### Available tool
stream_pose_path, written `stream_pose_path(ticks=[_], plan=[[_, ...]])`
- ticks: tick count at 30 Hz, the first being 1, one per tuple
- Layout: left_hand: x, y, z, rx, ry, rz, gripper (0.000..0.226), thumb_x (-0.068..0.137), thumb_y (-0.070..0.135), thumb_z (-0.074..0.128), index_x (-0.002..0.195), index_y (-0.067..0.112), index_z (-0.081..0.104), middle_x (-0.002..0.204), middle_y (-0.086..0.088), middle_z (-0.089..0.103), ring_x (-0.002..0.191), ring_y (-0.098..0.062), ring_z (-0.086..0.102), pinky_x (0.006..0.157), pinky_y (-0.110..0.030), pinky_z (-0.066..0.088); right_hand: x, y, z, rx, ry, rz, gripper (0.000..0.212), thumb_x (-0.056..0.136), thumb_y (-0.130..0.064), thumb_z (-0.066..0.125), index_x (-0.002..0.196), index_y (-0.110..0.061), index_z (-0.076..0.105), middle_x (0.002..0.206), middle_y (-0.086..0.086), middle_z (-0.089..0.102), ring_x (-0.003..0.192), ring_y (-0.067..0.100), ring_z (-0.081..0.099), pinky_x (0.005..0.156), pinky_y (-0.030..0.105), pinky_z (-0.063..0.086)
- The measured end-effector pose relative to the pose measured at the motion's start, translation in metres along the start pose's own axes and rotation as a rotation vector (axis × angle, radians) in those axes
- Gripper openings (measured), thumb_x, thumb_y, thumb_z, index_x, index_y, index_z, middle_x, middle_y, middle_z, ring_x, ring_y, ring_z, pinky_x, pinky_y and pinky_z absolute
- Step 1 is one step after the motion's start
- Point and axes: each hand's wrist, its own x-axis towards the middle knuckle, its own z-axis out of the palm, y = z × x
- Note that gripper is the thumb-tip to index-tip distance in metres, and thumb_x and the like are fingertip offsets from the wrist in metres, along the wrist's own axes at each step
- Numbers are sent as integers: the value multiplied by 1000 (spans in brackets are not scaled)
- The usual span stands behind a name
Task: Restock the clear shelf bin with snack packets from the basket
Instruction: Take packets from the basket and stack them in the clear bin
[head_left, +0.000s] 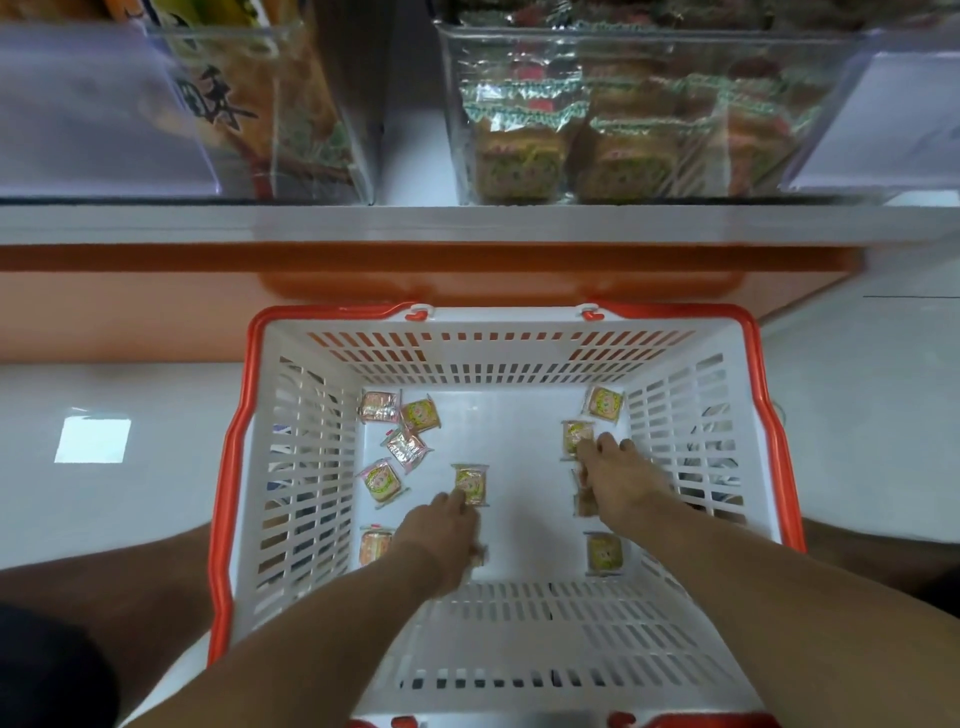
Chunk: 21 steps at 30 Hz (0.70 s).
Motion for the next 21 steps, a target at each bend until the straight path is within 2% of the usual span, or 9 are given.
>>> stream_pose_path(ticks=[3,6,8,10,12,13,15,18,21], plan=[[-3,-1,3,-64,-14,33,38,90,25,61,125,18,50,130,-8,58,119,-30,57,92,-42,49,-2,-4,8,-50,-52,-31,68,82,-11,70,140,-20,36,132,6,43,123,28,43,81,44,50],[-5,1,-3,-283,-18,-54,40,84,26,60,122,21,47,121,-3,66,108,-28,64,81,-34,49,-3,-7,17,30,-142,-112,46,77,-16,76,115,-22,50,123,7,43,102,24,49,70,35,46],[-7,2,-19,-577,-41,-175,40,79,28,64,117,20,52,105,-3,69,91,-25,64,72,-30,46,-4,-11,9,160,-186,-157,40,74,-14,80,100,-23,52,117,4,48,88,19,51,61,27,41],[-12,1,-44,-930,-39,-206,19,74,21,69,91,14,66,83,-9,72,75,-22,68,68,-33,54,-10,-18,-20,331,-252,-210,43,69,-17,88,93,-25,54,108,-2,55,84,15,56,62,26,45],[-22,-5,-76,-1223,-59,-167,3,70,7,71,72,8,68,70,-16,66,64,-19,64,69,-37,56,-24,-26,-66,443,-275,-274,44,66,-26,92,85,-31,52,99,-6,60,77,10,57,62,27,50],[-28,-9,-97,-1356,-98,-140,8,70,2,71,74,7,67,72,-15,64,64,-19,63,73,-37,58,-35,-28,-91,463,-247,-301,44,66,-32,91,84,-33,50,94,-7,61,72,9,57,59,27,51],[-48,-17,-142,-1549,-231,-69,16,77,-6,69,92,1,66,89,-19,69,77,-24,69,83,-41,63,-65,-31,-138,478,-169,-344,44,68,-41,88,89,-33,50,87,-6,63,66,11,60,54,31,51],[-92,-21,-210,-1598,-320,44,39,87,-9,61,126,-10,59,127,-30,66,110,-33,70,90,-43,61,-126,-29,-199,564,-83,-403,46,69,-45,87,93,-38,48,90,1,67,70,18,69,55,36,59],[-145,-13,-267,-1693,-263,183,40,81,-7,62,121,-10,63,124,-27,69,102,-29,74,87,-41,63,-180,-25,-249,780,57,-447,51,61,-46,91,95,-39,54,92,-1,67,65,7,64,48,25,53]])
